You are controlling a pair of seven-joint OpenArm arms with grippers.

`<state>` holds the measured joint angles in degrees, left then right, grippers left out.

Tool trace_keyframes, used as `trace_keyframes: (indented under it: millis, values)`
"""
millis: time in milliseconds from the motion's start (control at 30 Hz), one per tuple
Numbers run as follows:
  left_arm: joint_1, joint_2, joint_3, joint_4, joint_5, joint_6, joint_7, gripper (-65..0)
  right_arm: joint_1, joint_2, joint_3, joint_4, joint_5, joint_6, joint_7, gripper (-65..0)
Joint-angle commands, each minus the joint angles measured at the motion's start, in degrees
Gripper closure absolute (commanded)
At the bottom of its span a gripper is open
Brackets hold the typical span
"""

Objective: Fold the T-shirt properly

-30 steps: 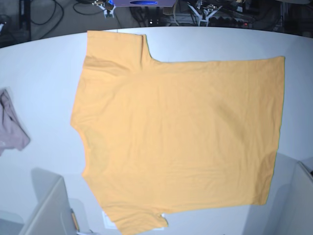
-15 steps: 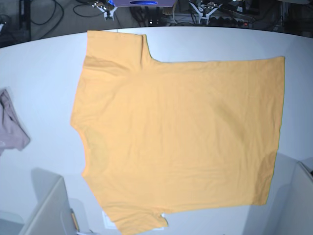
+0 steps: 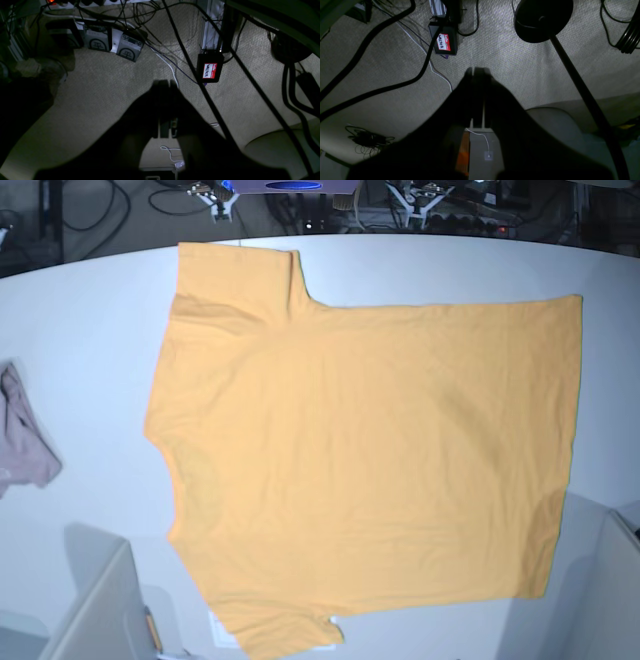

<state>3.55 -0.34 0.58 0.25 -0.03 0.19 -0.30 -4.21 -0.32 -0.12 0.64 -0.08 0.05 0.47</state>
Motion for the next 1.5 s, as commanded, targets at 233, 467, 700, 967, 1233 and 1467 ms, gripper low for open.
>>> trace_keyframes:
  millis: [233,467,700,967,1233,1467]
  values:
    - [6.16,-2.25,0.08,5.51,0.43,0.21,-0.10,0.0,-6.65,1.59,-0.10,6.26,-0.23,0.43,6.87,0.0]
    - [16.62,-5.24,0.08,22.39,0.43,0.12,-0.10,0.0,-12.98,2.82,0.25,13.99,0.12,0.43,6.87,0.0]
    - [23.83,-8.32,0.17,29.86,0.43,0.12,-0.19,0.0,-19.92,2.91,0.34,21.99,0.21,0.43,6.69,0.0]
    - [37.20,-12.36,0.17,49.99,-0.27,0.12,-0.19,0.0,-27.92,2.91,0.52,34.39,0.21,0.17,6.52,0.0]
    - [50.47,-14.21,-0.80,69.77,-3.44,0.12,-0.19,0.0,-38.21,0.62,13.79,58.56,0.21,0.34,-3.94,0.0]
    - [60.76,-14.83,-9.94,89.38,-8.10,0.21,-0.19,0.0,-45.24,-1.57,17.39,84.06,0.21,0.34,-13.96,0.0]
